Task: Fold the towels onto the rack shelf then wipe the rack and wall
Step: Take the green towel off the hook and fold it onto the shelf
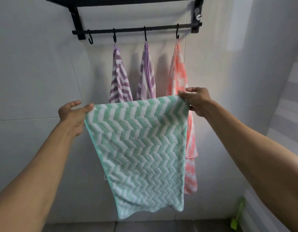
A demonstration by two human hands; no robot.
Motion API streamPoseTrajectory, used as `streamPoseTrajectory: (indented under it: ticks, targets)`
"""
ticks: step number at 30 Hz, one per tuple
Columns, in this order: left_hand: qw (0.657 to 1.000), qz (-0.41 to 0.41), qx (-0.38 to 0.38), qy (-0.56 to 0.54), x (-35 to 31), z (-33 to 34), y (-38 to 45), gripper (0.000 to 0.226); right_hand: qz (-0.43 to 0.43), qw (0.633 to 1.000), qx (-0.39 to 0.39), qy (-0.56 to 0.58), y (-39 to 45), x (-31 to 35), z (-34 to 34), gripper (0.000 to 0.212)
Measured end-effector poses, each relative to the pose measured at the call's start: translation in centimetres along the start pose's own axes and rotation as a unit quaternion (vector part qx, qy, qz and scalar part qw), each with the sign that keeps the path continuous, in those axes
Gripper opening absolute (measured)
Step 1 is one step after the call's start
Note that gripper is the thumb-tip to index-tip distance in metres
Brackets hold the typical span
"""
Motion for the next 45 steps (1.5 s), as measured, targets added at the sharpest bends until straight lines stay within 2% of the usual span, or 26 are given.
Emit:
streamPoseTrajectory:
  ticks: [3,5,10,12,17,20,22,25,28,31,34,36,38,40,42,44,45]
  targets:
    - [0.997,0.011,0.023,0.079,0.5,0.1,0.4,0.059,0.008,0.999,0.029,-0.022,-0.2,-0.2,0.0,0.026]
    - [0.997,0.007,0.018,0.08,0.7,-0.1,0.7,0.056,0.014,0.998,0.048,-0.034,-0.4,-0.5,-0.1,0.017]
    - [0.997,0.009,-0.008,0.077,0.4,-0.1,0.7,0.023,0.027,0.994,0.097,-0.047,-0.3,-0.4,-0.2,0.005]
    - [0.995,0.011,0.014,0.098,0.2,0.3,0.8,0.021,0.033,0.992,0.111,-0.05,-0.3,-0.5,-0.2,0.006]
    - [0.985,0.03,0.065,0.154,-0.1,0.6,1.2,0.034,0.035,0.988,0.136,-0.064,-0.2,-0.8,-0.4,0.017]
    - [0.976,0.021,0.091,0.197,0.1,0.8,1.0,0.058,0.036,0.982,0.159,-0.095,-0.3,-0.6,-0.6,0.025]
    - [0.965,0.022,0.091,0.246,0.2,0.7,1.0,0.072,0.034,0.975,0.178,-0.126,-0.4,-0.6,-0.6,0.03]
    - [0.943,0.037,0.054,0.325,0.4,0.4,1.4,0.078,0.02,0.964,0.195,-0.181,-0.5,-0.6,-0.6,0.039]
    - [0.923,0.079,0.003,0.378,0.3,0.1,1.7,0.067,-0.007,0.951,0.2,-0.235,-0.5,-0.6,-0.5,0.037]
    - [0.899,0.13,-0.037,0.416,-0.1,0.0,1.7,0.05,-0.031,0.934,0.218,-0.282,-0.4,-0.8,-0.6,0.022]
    - [0.886,0.157,-0.042,0.434,-0.6,0.1,1.3,0.035,-0.023,0.921,0.244,-0.303,-0.4,-1.5,-0.4,0.015]
    - [0.901,0.164,-0.017,0.401,-1.8,0.0,1.6,0.031,-0.035,0.937,0.228,-0.261,0.4,-0.6,-0.5,0.018]
    - [0.95,0.146,0.052,0.272,-3.6,-0.2,1.6,0.03,-0.061,0.976,0.173,-0.116,0.9,1.2,-0.7,0.024]
    - [0.976,0.083,0.14,0.143,-3.2,0.0,1.3,0.036,-0.044,0.982,0.18,0.027,0.3,1.3,-0.4,0.053]
    - [0.977,0.021,0.166,0.134,0.6,0.1,0.7,0.027,-0.004,0.964,0.261,-0.044,-2.3,-2.1,0.3,0.081]
    - [0.979,-0.038,0.14,0.142,5.9,-0.8,0.7,0.017,0.062,0.941,0.319,-0.1,-5.3,-7.3,0.1,0.098]
    - [0.98,-0.065,0.122,0.145,8.1,-1.4,1.1,0.021,0.086,0.936,0.326,-0.099,-6.4,-8.9,-0.1,0.103]
Point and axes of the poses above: each hand's wrist, its own y-axis towards the middle knuckle, its own z-axis out of the palm, x = y × z, the point moved 6 cm from there along y, towards the middle knuckle, and after that the axes turned 15 degrees about -z, right-handed, at the moved point
